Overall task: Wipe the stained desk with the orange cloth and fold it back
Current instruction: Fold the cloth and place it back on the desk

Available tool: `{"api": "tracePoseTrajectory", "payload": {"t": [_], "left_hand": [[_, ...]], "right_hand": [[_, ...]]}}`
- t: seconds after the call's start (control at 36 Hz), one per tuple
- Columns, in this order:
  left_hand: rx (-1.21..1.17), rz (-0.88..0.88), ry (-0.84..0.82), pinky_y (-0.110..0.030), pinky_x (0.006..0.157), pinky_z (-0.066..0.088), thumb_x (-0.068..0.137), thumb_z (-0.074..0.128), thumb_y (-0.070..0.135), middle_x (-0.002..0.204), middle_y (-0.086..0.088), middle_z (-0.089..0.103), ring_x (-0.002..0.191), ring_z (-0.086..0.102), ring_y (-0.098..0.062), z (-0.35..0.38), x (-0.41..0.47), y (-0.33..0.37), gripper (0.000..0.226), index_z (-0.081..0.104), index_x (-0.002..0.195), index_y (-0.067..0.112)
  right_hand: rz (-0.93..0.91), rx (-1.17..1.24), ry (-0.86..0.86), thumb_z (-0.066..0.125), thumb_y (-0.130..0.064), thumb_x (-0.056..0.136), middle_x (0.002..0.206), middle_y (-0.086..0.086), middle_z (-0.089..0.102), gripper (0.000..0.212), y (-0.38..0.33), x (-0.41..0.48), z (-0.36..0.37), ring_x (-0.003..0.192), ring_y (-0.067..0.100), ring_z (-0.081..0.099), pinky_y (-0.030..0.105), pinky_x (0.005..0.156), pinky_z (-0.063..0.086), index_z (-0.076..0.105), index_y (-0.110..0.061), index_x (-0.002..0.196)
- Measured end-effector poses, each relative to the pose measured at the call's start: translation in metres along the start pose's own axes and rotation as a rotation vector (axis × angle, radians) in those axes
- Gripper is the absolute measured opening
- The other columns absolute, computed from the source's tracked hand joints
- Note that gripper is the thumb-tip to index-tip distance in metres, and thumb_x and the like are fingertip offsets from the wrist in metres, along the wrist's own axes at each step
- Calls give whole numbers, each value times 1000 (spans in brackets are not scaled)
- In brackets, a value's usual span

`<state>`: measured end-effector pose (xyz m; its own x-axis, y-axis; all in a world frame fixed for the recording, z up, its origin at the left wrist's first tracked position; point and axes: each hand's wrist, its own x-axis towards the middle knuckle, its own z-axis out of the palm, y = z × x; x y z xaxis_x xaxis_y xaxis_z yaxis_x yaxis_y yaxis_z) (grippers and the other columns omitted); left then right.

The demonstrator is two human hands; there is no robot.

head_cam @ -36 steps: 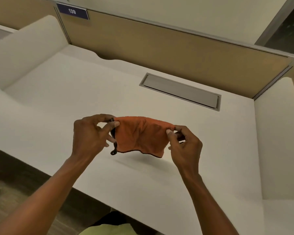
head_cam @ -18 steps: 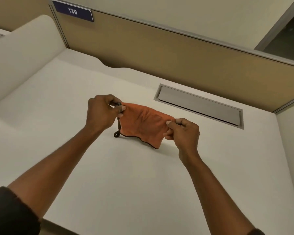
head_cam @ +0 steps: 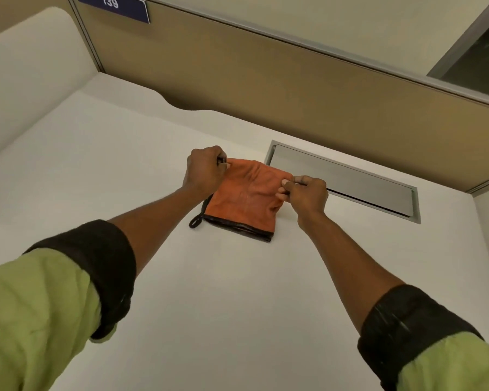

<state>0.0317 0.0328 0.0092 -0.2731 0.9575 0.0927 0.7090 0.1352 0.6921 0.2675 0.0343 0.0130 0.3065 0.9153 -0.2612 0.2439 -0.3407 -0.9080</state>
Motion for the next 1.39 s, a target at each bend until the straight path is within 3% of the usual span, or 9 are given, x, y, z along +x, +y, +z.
{"api": "tracePoseTrajectory", "payload": {"t": [0.14,0.22,0.39,0.53,0.64,0.78,1.03,1.19,1.39], "left_hand": [[118,75,-121,-42,104,54,104,69,8,130,-18,77,120,73,-36,2,-2,2,35,68,139,3],[212,195,-291,-46,125,39,104,67,10,172,-17,42,155,48,-38,3,-9,0,68,39,166,5],[469,395,-477,-50,129,31,104,66,50,182,-14,17,167,23,-35,14,-20,-28,82,33,165,7],[643,467,-624,-41,137,-2,102,38,80,183,-18,-8,171,-10,-29,23,-21,-60,111,3,173,2],[698,467,-705,-42,138,-4,96,30,89,181,-18,-20,169,-20,-28,27,-18,-69,122,-10,172,3],[770,541,-748,-47,139,-2,77,16,102,177,-21,-28,167,-25,-33,23,-12,-74,141,-18,170,1],[829,585,-752,-45,138,-8,79,7,100,176,-19,-32,166,-29,-30,25,10,-82,134,-27,167,4],[883,572,-764,-46,138,-9,87,20,97,177,-20,-31,166,-28,-31,24,12,-78,132,-26,168,3],[927,534,-779,-49,138,-4,95,29,90,178,-24,-23,168,-22,-36,20,-8,-60,127,-16,170,-1]], "right_hand": [[-45,-42,29,79,-10,91,81,6,80,27,18,12,4,70,18,81,39,85,67,74,-13,118],[-114,-136,86,74,-6,91,86,5,80,28,30,11,1,76,21,80,44,85,66,76,-16,117],[-429,-337,-115,87,-20,82,118,2,76,47,39,-3,1,102,16,74,42,94,63,72,-13,125],[-533,-858,-434,77,-55,86,171,10,25,96,48,-7,14,156,32,29,50,126,31,28,-20,162],[-492,-1065,-519,61,-77,85,174,18,-11,118,65,-7,22,162,37,-6,53,132,11,-1,-19,166],[-511,-1129,-537,46,-90,82,169,17,-31,126,85,-12,24,158,35,-27,52,131,-1,-17,-18,164],[-512,-1095,-522,42,-94,80,169,17,-31,128,82,2,36,157,34,-30,52,132,-2,-17,-19,164],[-512,-1153,-536,40,-95,79,170,18,-30,128,79,7,36,157,35,-29,53,132,-5,-17,-19,164],[-494,-1063,-462,49,-84,87,175,18,1,112,72,-12,19,163,36,0,49,130,8,5,-16,165]]}}
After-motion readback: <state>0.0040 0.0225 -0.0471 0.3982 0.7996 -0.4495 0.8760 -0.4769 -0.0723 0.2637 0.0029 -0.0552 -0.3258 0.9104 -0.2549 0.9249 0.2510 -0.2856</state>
